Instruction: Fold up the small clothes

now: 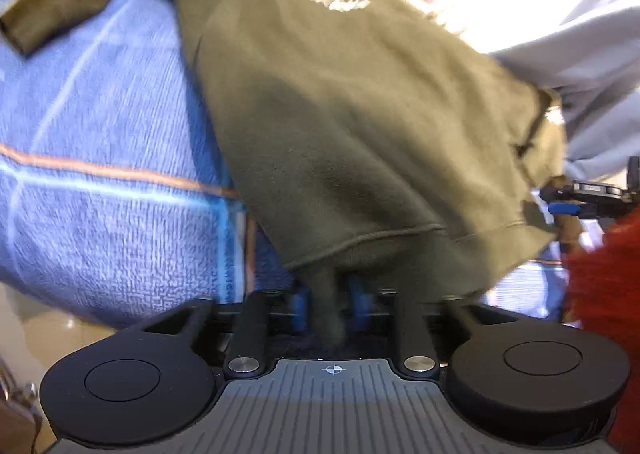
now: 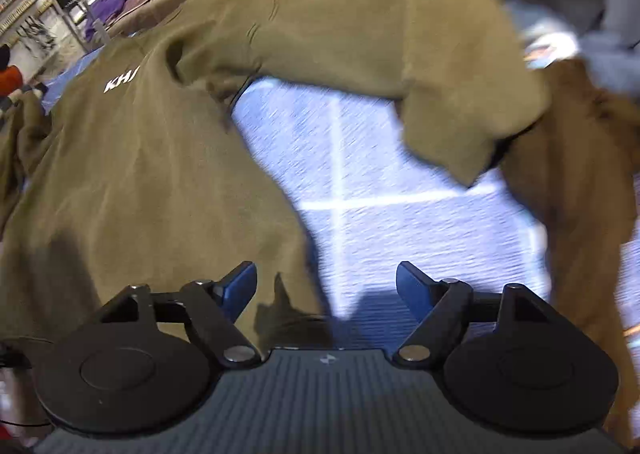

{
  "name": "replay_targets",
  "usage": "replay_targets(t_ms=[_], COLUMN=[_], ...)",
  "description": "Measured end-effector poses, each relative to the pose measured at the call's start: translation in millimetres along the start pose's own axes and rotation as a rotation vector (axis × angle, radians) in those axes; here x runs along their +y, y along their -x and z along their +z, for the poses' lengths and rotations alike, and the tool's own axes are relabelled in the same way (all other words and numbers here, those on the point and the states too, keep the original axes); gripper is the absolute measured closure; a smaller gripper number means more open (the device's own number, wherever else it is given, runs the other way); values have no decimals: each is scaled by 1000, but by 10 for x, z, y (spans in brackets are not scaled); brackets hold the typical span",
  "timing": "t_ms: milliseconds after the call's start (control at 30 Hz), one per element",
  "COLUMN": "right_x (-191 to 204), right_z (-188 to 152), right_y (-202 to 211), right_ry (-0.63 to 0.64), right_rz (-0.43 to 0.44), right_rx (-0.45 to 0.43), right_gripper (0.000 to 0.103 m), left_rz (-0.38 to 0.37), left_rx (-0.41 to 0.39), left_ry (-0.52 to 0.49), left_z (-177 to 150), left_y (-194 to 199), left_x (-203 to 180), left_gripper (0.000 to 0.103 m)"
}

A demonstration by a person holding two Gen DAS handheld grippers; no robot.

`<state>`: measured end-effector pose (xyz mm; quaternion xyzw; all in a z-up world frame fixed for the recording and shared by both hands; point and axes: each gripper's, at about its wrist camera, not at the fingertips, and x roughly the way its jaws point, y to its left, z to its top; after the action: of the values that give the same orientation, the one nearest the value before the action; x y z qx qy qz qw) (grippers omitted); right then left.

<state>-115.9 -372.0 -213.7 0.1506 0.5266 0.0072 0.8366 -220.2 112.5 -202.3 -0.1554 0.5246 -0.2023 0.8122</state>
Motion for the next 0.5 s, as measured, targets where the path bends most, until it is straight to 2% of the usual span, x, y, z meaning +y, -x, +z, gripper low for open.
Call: replay_targets(t_ms=[67,133,167,200,233,267,300,400,500], right_x=[55,113,151,184,199,196,178,192,256], right_z=[-42,-132,-169,-215,-237,-238,-222,-151,-89], right_y=[-156,-251,-311,-352,-339,-306,-258,-12,364], right_ry=[-7,7,26,43,50,34,6,-37,-94], right_rz=[24,69,45,21,10,21,51,141,259], right_rx=[64,96,126,138,118,108,99,75,43], right_gripper=[25,27,30,40,60,73,85,87,88], left_rz=[15,-14,-3,24,45,45,27,-3,-17], left_rx=[29,-6,-11,-11,-12,-7,-6,-48,-129], left_ry=[62,66,47,27,17,18,25,16,-37], left_z=[-17,-13,2,25,48,81,105,181,288], left_y=[-114,-140,-162,-180,-186,-182,-152,140,673], left_x=[15,-1,-32,-66,-83,-87,-79,-63,-120], left_gripper=[0,0,0,3,31,31,35,42,44])
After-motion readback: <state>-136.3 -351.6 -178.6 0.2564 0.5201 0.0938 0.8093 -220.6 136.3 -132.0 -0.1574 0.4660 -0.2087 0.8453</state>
